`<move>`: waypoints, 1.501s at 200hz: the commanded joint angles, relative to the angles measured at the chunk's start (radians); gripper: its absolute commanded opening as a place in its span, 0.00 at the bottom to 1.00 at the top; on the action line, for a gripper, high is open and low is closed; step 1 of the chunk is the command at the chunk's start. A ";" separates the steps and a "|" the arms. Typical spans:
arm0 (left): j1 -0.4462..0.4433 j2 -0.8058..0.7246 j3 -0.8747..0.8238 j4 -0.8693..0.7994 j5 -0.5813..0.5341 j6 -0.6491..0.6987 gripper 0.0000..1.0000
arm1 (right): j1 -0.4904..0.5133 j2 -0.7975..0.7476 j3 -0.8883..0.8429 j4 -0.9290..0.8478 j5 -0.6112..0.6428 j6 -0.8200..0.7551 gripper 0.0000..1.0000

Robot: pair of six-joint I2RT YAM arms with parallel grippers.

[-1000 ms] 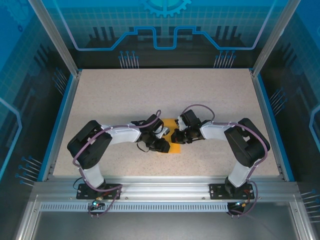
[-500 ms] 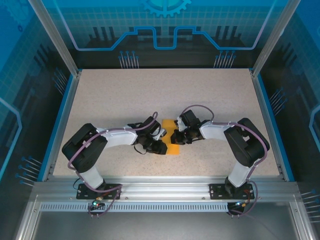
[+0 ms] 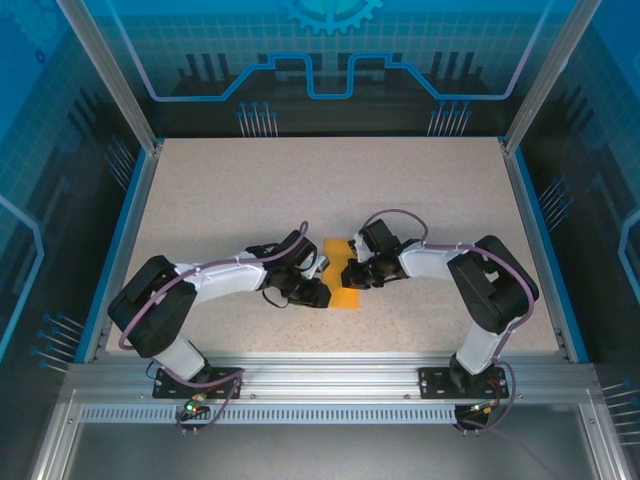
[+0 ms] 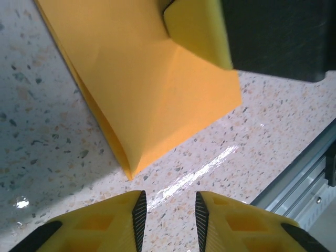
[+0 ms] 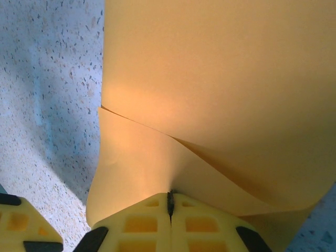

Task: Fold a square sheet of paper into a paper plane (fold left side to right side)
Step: Fold the triangle a second time at the center of the table.

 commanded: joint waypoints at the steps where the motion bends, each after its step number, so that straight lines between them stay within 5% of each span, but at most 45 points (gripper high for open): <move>1: 0.010 0.003 0.045 -0.023 0.005 0.004 0.35 | 0.001 0.027 0.014 -0.048 0.040 -0.011 0.00; 110: 0.012 0.190 0.109 0.010 0.006 0.010 0.34 | 0.002 0.028 0.016 -0.041 0.026 -0.016 0.00; 206: 0.011 0.182 0.054 0.004 -0.050 0.004 0.17 | 0.015 -0.091 0.027 -0.048 -0.011 -0.054 0.00; 300: 0.011 0.178 0.044 -0.007 -0.084 0.000 0.15 | 0.068 -0.027 0.046 -0.053 -0.027 -0.052 0.00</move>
